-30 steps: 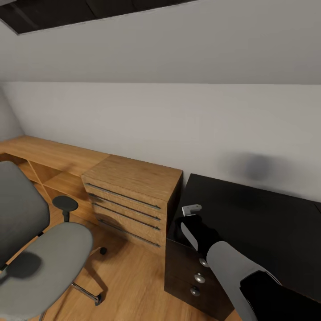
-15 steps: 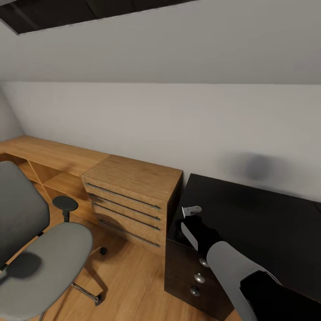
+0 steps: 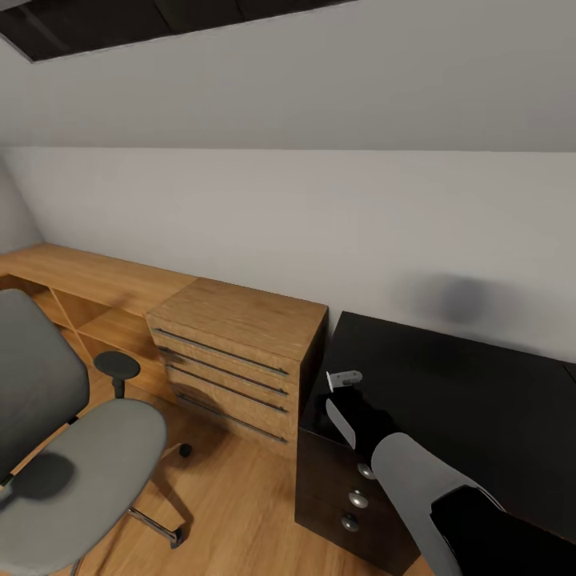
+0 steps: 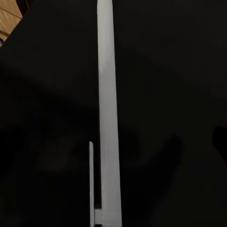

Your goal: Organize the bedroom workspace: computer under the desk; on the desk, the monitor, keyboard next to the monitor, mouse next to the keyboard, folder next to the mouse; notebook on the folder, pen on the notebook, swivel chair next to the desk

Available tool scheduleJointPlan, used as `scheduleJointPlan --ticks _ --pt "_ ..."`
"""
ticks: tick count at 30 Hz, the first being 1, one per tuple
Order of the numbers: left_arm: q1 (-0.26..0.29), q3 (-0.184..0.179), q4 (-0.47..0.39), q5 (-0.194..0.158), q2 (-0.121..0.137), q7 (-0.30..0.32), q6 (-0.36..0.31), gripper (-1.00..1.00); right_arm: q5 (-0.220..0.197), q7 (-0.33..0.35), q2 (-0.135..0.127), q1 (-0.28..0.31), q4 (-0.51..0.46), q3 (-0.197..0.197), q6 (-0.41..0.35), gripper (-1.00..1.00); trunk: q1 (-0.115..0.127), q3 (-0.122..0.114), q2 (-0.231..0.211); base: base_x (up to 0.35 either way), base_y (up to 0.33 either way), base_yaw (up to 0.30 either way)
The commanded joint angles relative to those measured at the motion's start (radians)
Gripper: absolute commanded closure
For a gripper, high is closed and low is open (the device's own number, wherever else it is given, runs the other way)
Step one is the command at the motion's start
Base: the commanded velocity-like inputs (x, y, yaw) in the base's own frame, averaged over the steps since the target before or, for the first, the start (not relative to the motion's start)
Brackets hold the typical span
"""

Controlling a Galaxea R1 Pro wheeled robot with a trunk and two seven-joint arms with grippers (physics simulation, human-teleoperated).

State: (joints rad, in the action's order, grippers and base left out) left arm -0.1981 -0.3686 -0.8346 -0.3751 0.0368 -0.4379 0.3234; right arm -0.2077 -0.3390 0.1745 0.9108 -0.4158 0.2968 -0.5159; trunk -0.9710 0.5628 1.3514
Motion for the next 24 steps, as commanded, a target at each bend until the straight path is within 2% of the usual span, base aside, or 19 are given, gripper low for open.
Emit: scheduleJointPlan --ticks 1,5,17,18,24 --pt "0.0 -0.006 -0.002 -0.01 0.002 -0.006 0.005 -1.0 -0.002 -0.01 0.0 0.0 0.007 0.003 -0.007 -1.0 0.0 0.001 0.0 0.0 0.0 0.0" --pt "0.0 -0.006 -0.001 -0.01 0.002 -0.005 0.005 -1.0 -0.001 -0.004 0.0 0.0 0.008 -0.013 -0.008 -1.0 0.0 0.001 0.0 0.0 0.0 0.0" --pt "0.0 -0.006 -0.001 -0.01 0.002 -0.005 0.005 -1.0 -0.002 0.008 -0.015 0.0 0.008 -0.025 -0.033 -1.0 0.0 0.001 0.0 0.0 0.0 0.0" --pt "0.0 -0.006 -0.001 -0.01 0.002 -0.005 0.005 -1.0 -0.002 0.008 -0.016 0.0 0.008 -0.025 -0.033 1.0 0.0 0.001 0.0 0.0 0.0 0.0" --pt "0.0 -0.006 -0.001 -0.01 0.002 -0.005 0.005 -1.0 -0.002 0.008 -0.016 0.0 0.008 -0.025 -0.033 1.0 0.0 0.001 0.0 0.0 0.0 0.0"
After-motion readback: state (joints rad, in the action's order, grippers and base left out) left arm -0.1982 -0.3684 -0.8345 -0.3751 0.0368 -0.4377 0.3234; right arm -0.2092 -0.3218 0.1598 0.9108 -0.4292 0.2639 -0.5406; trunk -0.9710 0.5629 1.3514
